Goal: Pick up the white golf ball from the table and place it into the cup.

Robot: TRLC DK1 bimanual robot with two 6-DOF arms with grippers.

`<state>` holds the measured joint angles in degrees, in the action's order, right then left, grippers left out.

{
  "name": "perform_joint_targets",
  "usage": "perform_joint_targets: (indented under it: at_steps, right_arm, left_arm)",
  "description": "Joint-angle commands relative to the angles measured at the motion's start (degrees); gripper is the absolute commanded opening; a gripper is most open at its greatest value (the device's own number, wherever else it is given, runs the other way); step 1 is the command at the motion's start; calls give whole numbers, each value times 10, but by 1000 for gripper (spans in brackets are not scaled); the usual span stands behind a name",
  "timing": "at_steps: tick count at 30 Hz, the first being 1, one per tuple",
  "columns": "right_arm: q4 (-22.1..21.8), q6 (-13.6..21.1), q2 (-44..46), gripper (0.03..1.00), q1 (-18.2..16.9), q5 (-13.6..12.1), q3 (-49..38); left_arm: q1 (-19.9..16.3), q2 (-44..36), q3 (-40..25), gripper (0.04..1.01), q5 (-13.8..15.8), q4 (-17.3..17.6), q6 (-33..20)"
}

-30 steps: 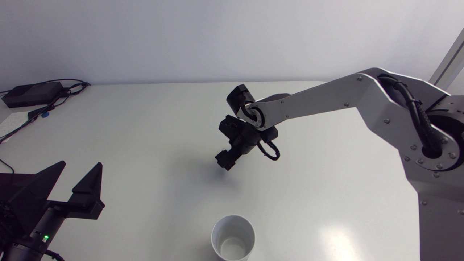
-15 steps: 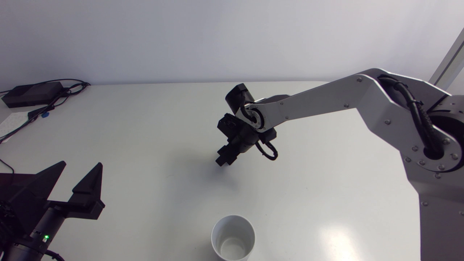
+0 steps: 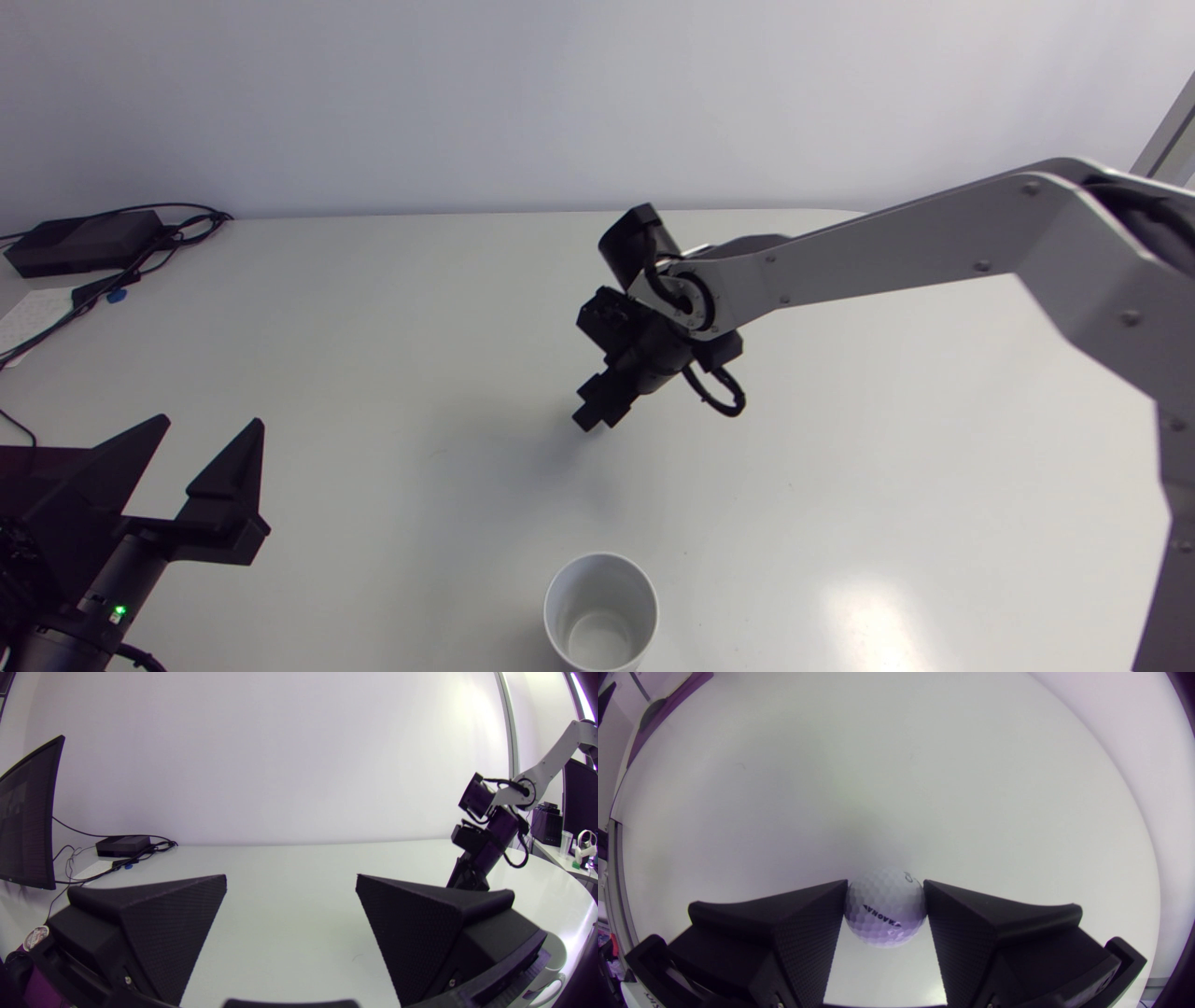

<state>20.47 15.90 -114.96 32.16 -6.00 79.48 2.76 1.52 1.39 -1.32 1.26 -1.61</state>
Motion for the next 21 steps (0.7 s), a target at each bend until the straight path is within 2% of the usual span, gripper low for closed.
perform_joint_targets:
  at_steps: [1, 6, 9, 17, 21]
  right_arm:
    - [4, -7, 70, 430, -18, -6, -25]
    - [24, -6, 181, 430, -42, -51, -76]
    - [33, -5, 259, 431, -41, -75, -128]
    - [59, -12, 405, 431, 2, -112, -239]
    - [66, -21, 449, 431, 23, -144, -277]
  left_arm:
    - [4, 8, -11, 992, 2, 1, 13]
    - [5, 8, -11, 992, 2, 1, 13]
    - [5, 8, -11, 992, 2, 1, 13]
    - [5, 8, -11, 992, 2, 1, 13]
    - [5, 9, -11, 992, 2, 1, 13]
